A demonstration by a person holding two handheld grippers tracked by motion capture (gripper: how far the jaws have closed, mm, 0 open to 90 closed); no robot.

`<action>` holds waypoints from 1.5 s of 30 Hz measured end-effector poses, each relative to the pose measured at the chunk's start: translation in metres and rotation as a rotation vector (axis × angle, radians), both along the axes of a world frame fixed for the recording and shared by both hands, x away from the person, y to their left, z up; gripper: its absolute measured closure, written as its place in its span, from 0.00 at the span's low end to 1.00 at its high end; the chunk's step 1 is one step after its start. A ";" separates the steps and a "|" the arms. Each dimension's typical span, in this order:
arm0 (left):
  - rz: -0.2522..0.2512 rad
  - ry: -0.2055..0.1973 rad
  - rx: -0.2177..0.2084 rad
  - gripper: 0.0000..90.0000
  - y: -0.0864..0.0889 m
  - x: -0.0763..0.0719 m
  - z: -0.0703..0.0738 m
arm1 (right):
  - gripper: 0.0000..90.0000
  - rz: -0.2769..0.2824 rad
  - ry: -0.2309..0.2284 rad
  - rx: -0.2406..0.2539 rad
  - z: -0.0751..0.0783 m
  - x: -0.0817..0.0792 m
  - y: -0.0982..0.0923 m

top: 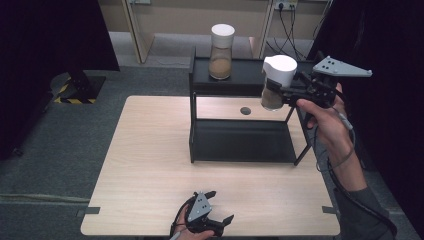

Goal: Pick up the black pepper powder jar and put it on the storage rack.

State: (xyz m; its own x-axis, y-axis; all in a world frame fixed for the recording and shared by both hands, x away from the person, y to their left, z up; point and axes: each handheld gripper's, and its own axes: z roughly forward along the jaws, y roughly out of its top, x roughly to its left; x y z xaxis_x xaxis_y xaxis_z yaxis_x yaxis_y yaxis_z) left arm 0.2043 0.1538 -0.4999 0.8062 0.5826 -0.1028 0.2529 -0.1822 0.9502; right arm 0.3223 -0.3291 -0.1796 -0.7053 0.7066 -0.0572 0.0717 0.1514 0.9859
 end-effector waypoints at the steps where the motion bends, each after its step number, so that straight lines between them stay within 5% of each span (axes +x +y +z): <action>1: 0.000 0.000 0.000 0.06 0.000 0.000 0.000 | 0.34 -0.002 -0.001 0.004 0.002 0.001 0.001; 45: -0.010 0.013 0.005 0.07 0.000 0.001 0.001 | 0.34 -0.124 0.042 -0.019 0.023 0.048 0.025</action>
